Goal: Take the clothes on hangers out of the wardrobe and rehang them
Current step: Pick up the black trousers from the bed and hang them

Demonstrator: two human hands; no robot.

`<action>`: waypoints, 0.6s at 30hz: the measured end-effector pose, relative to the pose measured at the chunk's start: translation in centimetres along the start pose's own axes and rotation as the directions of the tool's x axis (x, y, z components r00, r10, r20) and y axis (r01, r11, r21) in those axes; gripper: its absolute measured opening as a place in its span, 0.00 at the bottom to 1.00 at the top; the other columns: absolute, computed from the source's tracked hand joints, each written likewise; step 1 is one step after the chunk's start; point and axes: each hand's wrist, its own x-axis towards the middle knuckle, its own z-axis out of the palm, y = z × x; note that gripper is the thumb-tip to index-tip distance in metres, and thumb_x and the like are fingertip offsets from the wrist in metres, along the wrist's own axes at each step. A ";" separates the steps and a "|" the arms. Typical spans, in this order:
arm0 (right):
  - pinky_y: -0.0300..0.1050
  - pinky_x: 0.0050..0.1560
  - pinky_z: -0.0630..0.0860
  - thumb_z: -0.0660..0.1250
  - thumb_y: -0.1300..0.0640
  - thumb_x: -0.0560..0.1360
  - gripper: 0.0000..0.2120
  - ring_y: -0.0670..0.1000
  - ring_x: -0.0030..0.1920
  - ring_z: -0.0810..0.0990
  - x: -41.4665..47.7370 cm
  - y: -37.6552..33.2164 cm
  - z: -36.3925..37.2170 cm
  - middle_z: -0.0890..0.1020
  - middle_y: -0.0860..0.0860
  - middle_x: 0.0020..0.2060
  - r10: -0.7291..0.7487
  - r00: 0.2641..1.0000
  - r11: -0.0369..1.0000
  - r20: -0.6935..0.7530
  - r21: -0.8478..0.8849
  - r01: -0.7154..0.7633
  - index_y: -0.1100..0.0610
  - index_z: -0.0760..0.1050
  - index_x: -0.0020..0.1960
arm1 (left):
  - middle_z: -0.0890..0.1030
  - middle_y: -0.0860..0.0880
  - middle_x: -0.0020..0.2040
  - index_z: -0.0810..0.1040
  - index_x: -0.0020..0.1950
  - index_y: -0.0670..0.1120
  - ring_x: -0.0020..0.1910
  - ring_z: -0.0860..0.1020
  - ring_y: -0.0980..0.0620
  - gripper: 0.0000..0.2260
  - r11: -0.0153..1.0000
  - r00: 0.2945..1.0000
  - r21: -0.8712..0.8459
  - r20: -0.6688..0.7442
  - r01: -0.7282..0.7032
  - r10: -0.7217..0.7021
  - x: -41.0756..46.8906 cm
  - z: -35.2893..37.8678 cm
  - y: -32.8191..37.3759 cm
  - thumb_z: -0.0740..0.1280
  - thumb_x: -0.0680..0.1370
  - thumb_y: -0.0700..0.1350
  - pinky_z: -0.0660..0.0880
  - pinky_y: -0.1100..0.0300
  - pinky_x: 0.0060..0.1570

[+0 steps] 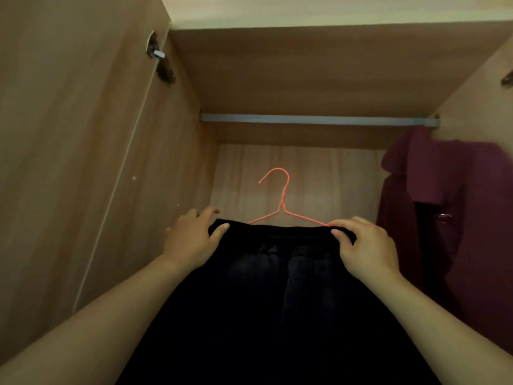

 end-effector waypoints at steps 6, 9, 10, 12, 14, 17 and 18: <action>0.41 0.39 0.64 0.62 0.52 0.77 0.09 0.53 0.49 0.78 7.7 -0.9 5.7 0.80 0.46 0.48 -0.013 0.999 0.978 -0.041 -0.209 0.004 0.46 0.79 0.53 | 0.64 0.48 0.72 0.59 0.73 0.59 0.71 0.62 0.46 0.27 0.983 0.999 0.178 -0.009 -0.031 0.033 7.3 3.2 -5.4 0.49 0.77 0.67 0.62 0.43 0.67; 0.43 0.43 0.68 0.62 0.52 0.77 0.10 0.53 0.53 0.78 12.6 -2.2 7.1 0.80 0.47 0.52 -0.047 0.996 0.958 -0.081 -0.287 0.021 0.46 0.79 0.54 | 0.64 0.47 0.73 0.62 0.73 0.59 0.73 0.59 0.46 0.29 0.932 0.989 0.360 -0.114 -0.049 0.096 11.2 4.4 -8.3 0.45 0.75 0.68 0.58 0.40 0.68; 0.43 0.44 0.69 0.61 0.52 0.77 0.10 0.54 0.54 0.78 14.3 -2.8 7.4 0.80 0.47 0.53 -0.055 0.994 0.953 -0.097 -0.302 0.024 0.46 0.79 0.55 | 0.68 0.45 0.71 0.68 0.70 0.57 0.72 0.63 0.44 0.30 0.922 0.978 0.381 -0.158 -0.068 0.138 12.4 4.4 -9.0 0.45 0.74 0.67 0.60 0.38 0.65; 0.43 0.44 0.70 0.62 0.52 0.77 0.10 0.56 0.53 0.78 17.5 -3.9 8.1 0.80 0.49 0.52 -0.077 0.988 0.948 -0.133 -0.317 0.031 0.46 0.79 0.55 | 0.77 0.40 0.61 0.79 0.61 0.50 0.65 0.72 0.40 0.29 0.909 0.946 0.394 -0.223 -0.132 0.234 14.8 4.5 -10.0 0.50 0.71 0.63 0.65 0.35 0.59; 0.44 0.42 0.70 0.61 0.53 0.77 0.10 0.57 0.52 0.78 20.3 -5.1 9.0 0.80 0.49 0.52 -0.086 0.984 0.942 -0.156 -0.333 0.030 0.46 0.79 0.55 | 0.79 0.37 0.57 0.82 0.55 0.45 0.60 0.75 0.38 0.27 0.876 0.924 0.458 -0.250 -0.150 0.289 16.6 4.1 -10.8 0.53 0.71 0.60 0.65 0.38 0.58; 0.43 0.40 0.69 0.61 0.54 0.78 0.10 0.57 0.51 0.78 23.2 -6.5 10.8 0.80 0.51 0.52 -0.076 0.985 0.943 -0.158 -0.332 0.019 0.46 0.78 0.56 | 0.79 0.34 0.53 0.83 0.52 0.41 0.56 0.76 0.36 0.25 0.835 0.895 0.532 -0.293 -0.139 0.336 18.2 3.4 -11.8 0.55 0.71 0.57 0.65 0.44 0.56; 0.43 0.40 0.69 0.61 0.55 0.77 0.10 0.57 0.51 0.78 23.9 -6.9 11.6 0.80 0.51 0.53 -0.071 0.986 0.946 -0.152 -0.325 0.018 0.46 0.78 0.56 | 0.79 0.33 0.52 0.83 0.51 0.41 0.54 0.77 0.35 0.25 0.831 0.890 0.540 -0.302 -0.135 0.341 18.5 3.2 -11.9 0.55 0.72 0.57 0.66 0.45 0.54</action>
